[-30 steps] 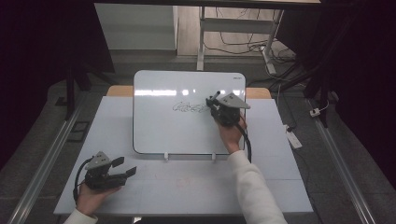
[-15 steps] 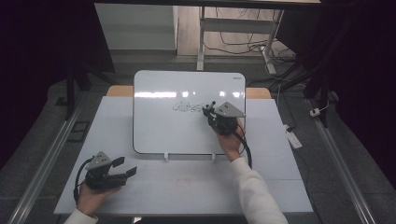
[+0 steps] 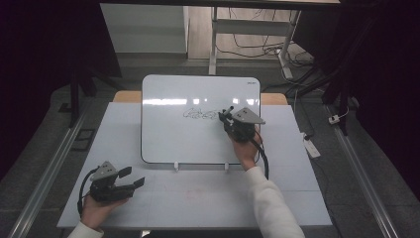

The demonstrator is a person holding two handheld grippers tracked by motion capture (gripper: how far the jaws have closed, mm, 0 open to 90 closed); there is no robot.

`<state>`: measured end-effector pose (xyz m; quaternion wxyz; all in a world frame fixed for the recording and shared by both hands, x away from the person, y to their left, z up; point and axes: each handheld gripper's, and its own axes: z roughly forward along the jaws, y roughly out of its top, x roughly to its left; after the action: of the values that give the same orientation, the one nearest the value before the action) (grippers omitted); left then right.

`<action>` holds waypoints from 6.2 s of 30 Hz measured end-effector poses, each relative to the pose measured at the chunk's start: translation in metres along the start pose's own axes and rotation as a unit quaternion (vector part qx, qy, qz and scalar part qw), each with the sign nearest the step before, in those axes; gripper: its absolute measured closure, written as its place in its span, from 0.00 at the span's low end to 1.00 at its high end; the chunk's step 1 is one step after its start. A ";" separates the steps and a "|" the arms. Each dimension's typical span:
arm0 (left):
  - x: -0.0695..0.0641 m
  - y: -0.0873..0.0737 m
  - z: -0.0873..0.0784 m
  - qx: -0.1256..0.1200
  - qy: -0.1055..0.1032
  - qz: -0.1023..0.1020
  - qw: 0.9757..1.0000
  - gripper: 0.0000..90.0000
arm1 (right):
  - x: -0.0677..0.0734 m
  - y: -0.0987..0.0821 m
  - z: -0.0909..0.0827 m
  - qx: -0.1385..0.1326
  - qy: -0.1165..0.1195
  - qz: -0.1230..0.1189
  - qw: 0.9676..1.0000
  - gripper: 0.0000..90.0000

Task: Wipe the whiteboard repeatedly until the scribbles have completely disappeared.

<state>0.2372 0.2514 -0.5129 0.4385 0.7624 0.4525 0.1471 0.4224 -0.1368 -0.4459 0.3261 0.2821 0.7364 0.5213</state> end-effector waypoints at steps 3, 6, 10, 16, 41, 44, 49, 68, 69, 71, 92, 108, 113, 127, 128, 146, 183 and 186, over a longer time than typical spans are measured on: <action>0.000 -0.001 0.002 0.005 0.000 0.000 1.000 0.35 | -0.010 0.003 -0.002 -0.008 -0.018 0.022 1.000 0.86; 0.000 0.000 0.000 0.001 0.001 0.001 1.000 0.35 | -0.006 -0.001 -0.001 -0.007 0.002 0.042 0.999 0.86; 0.001 -0.001 0.002 0.005 0.000 0.000 1.000 0.35 | 0.010 -0.001 0.004 0.003 0.024 0.005 1.000 0.86; 0.000 0.000 -0.001 -0.002 0.002 0.000 1.000 0.35 | 0.007 -0.001 0.004 -0.004 0.014 0.027 1.000 0.86; 0.000 -0.001 -0.003 -0.004 0.004 0.001 1.000 0.35 | -0.003 0.011 0.013 -0.018 -0.009 0.043 0.999 0.86; 0.001 -0.001 -0.001 -0.002 0.003 0.000 1.000 0.35 | 0.013 0.007 0.014 -0.003 0.025 0.028 0.999 0.86; 0.000 -0.001 -0.002 -0.002 0.003 0.001 1.000 0.35 | 0.009 0.008 0.014 -0.008 0.005 0.017 1.000 0.86; -0.001 -0.001 -0.002 -0.004 0.004 0.002 1.000 0.35 | 0.009 0.006 0.012 -0.010 0.002 0.033 0.999 0.86; 0.000 -0.001 -0.002 -0.005 0.003 0.001 1.000 0.35 | 0.009 0.006 0.012 -0.009 0.004 0.037 0.999 0.86; 0.001 -0.001 -0.001 -0.002 0.003 0.000 1.000 0.35 | 0.021 0.005 0.013 0.005 0.019 -0.007 1.000 0.86; 0.001 -0.001 -0.001 -0.002 0.003 0.000 1.000 0.35 | 0.017 0.014 0.022 0.007 0.035 0.003 0.999 0.86; 0.000 -0.001 -0.003 -0.006 0.004 0.002 1.000 0.35 | 0.012 0.017 0.023 -0.007 0.011 0.016 1.000 0.86; 0.001 -0.001 0.000 -0.003 0.003 0.000 1.000 0.35 | 0.029 0.008 0.019 0.013 0.044 -0.021 0.999 0.86; -0.001 -0.001 -0.002 -0.004 0.004 0.003 1.000 0.35 | 0.015 0.014 0.024 -0.008 0.014 0.023 1.000 0.86; 0.000 -0.001 -0.002 -0.005 0.005 0.002 1.000 0.35 | 0.015 0.016 0.025 -0.009 0.012 0.027 1.000 0.86; 0.001 -0.001 -0.003 -0.005 0.006 0.000 1.000 0.35 | 0.026 0.018 0.031 -0.001 0.031 -0.016 0.999 0.86; 0.002 -0.002 -0.002 -0.003 0.002 -0.001 1.000 0.35 | 0.043 0.023 0.043 0.002 0.049 -0.027 0.998 0.86; 0.002 -0.001 -0.004 -0.009 0.004 -0.002 1.000 0.35 | 0.034 0.025 0.042 -0.006 0.027 -0.004 1.000 0.86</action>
<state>0.2346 0.2553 -0.5120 0.4437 0.7573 0.4542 0.1528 0.4350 -0.0791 -0.4387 0.3100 0.2627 0.7431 0.5316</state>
